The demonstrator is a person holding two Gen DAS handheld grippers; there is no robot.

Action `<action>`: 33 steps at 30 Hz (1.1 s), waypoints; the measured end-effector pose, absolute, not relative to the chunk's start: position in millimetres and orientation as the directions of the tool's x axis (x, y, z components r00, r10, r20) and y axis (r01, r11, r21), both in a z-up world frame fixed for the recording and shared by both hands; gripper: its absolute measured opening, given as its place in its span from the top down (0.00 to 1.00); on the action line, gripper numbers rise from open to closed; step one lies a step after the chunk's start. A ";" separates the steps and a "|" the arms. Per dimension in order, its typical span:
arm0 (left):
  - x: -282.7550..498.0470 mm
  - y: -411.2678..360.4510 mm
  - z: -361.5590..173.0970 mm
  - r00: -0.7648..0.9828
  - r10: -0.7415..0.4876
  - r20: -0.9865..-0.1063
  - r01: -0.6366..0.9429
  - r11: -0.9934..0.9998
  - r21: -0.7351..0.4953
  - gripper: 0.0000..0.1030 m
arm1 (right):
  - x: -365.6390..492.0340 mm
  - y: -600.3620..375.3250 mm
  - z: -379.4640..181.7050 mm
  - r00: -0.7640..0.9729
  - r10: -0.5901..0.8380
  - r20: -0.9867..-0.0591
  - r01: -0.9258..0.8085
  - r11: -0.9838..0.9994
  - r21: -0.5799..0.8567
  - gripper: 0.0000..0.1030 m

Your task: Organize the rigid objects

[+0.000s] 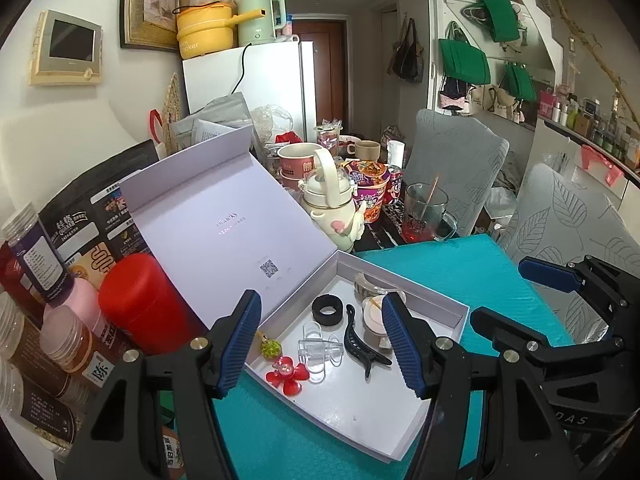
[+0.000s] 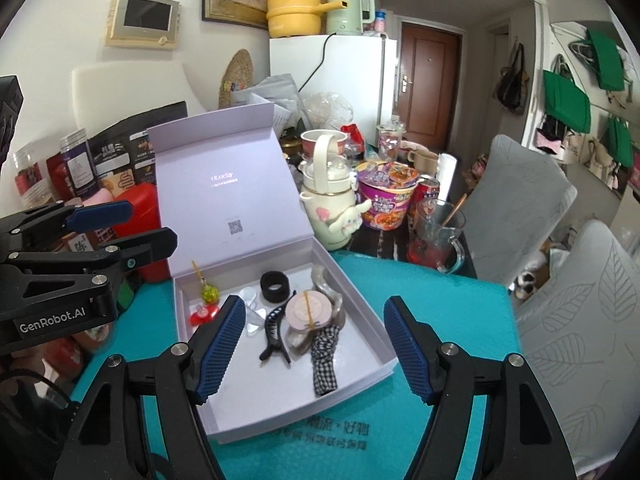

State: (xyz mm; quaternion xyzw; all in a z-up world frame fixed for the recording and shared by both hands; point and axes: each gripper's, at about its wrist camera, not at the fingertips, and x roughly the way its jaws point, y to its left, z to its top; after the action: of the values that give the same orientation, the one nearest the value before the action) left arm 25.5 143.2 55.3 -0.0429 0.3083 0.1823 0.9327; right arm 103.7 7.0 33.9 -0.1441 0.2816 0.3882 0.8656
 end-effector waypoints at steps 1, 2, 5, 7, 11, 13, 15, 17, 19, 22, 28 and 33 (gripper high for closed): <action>20.8 140.7 58.1 0.745 0.319 -0.586 -0.370 0.928 0.034 0.39 | 99.5 4.7 36.6 0.544 0.593 -0.593 -0.753 0.657 -0.034 0.29; 15.7 138.0 61.0 0.747 0.327 -0.579 -0.376 0.926 0.038 0.39 | 94.6 2.1 39.4 0.548 0.596 -0.587 -0.753 0.657 -0.036 0.29; 2.1 129.8 68.1 0.754 0.340 -0.562 -0.380 0.924 0.048 0.39 | 81.7 -3.8 47.2 0.557 0.604 -0.570 -0.753 0.656 -0.041 0.28; -6.9 126.3 72.9 0.760 0.340 -0.554 -0.381 0.924 0.044 0.39 | 72.5 -7.8 51.2 0.564 0.608 -0.559 -0.754 0.656 -0.048 0.25; -20.8 121.1 77.8 0.758 0.348 -0.551 -0.393 0.919 0.040 0.39 | 57.5 -16.3 58.0 0.580 0.611 -0.539 -0.749 0.661 -0.057 0.20; -25.3 119.8 78.1 0.756 0.342 -0.558 -0.394 0.919 0.029 0.33 | 50.0 -21.7 60.6 0.590 0.607 -0.532 -0.742 0.667 -0.062 0.19; -31.2 117.3 77.7 0.756 0.346 -0.556 -0.400 0.916 0.027 0.14 | 43.1 -26.9 62.9 0.607 0.602 -0.519 -0.732 0.677 -0.072 0.14; -36.5 114.0 77.1 0.756 0.356 -0.550 -0.406 0.913 0.033 0.12 | 36.6 -32.9 64.4 0.625 0.595 -0.505 -0.721 0.688 -0.082 0.13; -41.0 111.4 75.8 0.752 0.357 -0.554 -0.406 0.913 0.036 0.12 | 31.8 -37.4 65.0 0.633 0.593 -0.499 -0.716 0.693 -0.084 0.12; -48.6 106.8 73.7 0.750 0.362 -0.553 -0.407 0.912 0.044 0.12 | 26.1 -43.8 63.9 0.635 0.587 -0.502 -0.709 0.701 -0.078 0.10; -71.7 97.3 67.9 0.760 0.381 -0.527 -0.427 0.904 0.038 0.12 | 13.6 -55.9 54.6 0.640 0.574 -0.511 -0.694 0.717 -0.063 0.08; -89.1 97.6 56.1 0.758 0.384 -0.528 -0.446 0.895 0.012 0.12 | 2.9 -64.3 40.3 0.637 0.556 -0.534 -0.681 0.731 -0.051 0.08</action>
State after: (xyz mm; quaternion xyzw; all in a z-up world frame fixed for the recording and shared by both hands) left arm -89.1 97.6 56.1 -0.0574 0.2683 0.2219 0.9357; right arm 2.9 -64.3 40.3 -0.1248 0.2502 0.3452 0.8959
